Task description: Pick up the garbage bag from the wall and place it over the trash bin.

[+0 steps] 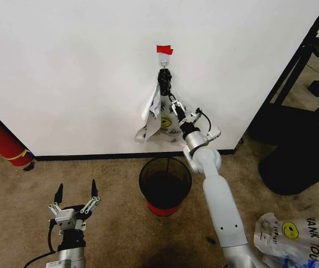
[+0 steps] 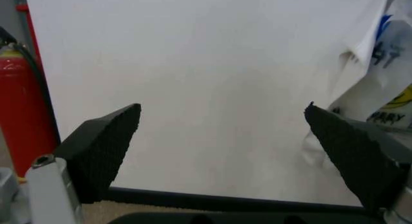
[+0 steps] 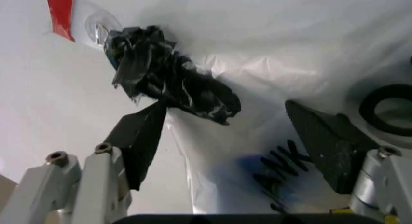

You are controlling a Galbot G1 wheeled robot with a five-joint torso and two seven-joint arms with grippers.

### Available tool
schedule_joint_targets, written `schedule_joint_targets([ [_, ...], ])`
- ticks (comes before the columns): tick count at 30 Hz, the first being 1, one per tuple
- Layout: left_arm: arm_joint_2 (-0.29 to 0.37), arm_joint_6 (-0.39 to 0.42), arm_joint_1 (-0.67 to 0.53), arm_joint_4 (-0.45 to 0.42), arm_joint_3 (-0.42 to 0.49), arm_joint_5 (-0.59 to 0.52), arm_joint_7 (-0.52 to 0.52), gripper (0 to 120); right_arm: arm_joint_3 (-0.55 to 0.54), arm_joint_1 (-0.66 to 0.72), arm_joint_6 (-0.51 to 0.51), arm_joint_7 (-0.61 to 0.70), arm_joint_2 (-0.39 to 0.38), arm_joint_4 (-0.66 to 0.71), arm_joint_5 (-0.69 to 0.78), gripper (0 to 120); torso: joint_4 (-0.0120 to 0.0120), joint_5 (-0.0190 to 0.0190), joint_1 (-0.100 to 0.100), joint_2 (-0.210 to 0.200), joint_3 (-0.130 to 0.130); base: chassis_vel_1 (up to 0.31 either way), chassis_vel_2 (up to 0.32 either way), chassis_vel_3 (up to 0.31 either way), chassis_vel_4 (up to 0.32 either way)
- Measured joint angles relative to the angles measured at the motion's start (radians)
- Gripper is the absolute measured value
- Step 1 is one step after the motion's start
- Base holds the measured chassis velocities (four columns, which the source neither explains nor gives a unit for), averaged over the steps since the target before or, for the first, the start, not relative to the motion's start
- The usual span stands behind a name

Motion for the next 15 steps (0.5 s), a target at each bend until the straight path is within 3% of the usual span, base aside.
schedule_joint_targets([
  [2, 0.002, 0.001, -0.003, 0.000, 0.003, 0.000, 0.000, 100, -0.001, 0.001, 0.000, 0.001, 0.000, -0.001, -0.004, 67, 0.0001, 0.0000, 0.000, 0.000, 0.000, 0.000, 0.000, 0.000, 0.000],
  [7, 0.008, 0.009, -0.018, 0.000, 0.006, -0.006, 0.001, 100, 0.003, 0.009, -0.003, 0.004, 0.000, -0.007, -0.035, 45, 0.0001, 0.0000, 0.000, 0.000, 0.000, 0.000, 0.000, 0.000, 0.000],
  [15, 0.005, 0.008, -0.013, -0.002, 0.009, -0.008, 0.002, 100, -0.003, 0.028, -0.005, 0.013, -0.001, -0.020, -0.053, 40, 0.0002, 0.0000, 0.000, 0.000, 0.000, 0.000, 0.000, 0.000, 0.000],
])
